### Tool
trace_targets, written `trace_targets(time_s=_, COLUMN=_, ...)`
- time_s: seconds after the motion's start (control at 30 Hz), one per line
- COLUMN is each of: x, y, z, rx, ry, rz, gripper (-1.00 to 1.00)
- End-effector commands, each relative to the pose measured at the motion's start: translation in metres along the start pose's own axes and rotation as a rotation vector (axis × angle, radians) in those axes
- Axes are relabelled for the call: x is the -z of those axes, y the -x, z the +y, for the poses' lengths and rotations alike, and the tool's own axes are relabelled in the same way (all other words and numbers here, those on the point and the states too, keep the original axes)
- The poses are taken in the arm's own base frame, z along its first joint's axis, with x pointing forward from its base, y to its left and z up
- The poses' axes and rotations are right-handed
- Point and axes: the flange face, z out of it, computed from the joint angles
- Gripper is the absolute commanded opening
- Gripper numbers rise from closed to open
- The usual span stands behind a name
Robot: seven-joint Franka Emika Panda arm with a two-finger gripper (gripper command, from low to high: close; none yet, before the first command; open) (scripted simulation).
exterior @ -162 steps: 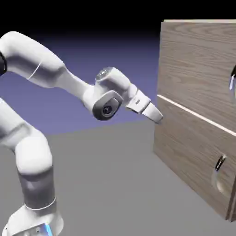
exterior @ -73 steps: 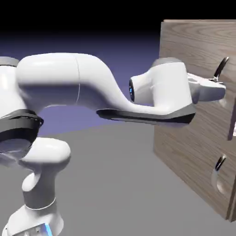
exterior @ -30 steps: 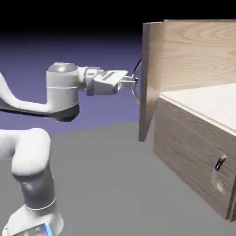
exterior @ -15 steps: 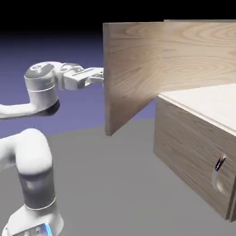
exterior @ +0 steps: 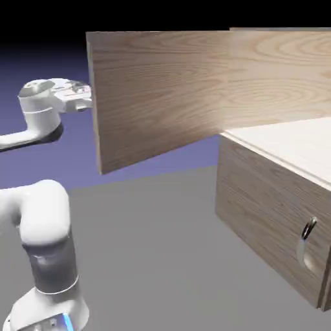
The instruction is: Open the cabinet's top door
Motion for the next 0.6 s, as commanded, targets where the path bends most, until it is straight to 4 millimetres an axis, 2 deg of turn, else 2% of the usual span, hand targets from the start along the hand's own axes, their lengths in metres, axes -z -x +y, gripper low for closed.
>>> trace_targets(time_s=0.0, x=0.010, y=0.002, z=-0.002, rx=0.001, ry=0.014, rz=0.015, gripper=-1.00)
trace_targets(time_s=0.27, x=0.080, y=0.022, z=-0.021, rx=0.001, ry=0.115, rz=0.116, gripper=-1.00)
trace_targets(time_s=0.57, x=0.143, y=0.047, z=-0.046, rx=0.001, ry=0.212, rz=0.212, gripper=-1.00)
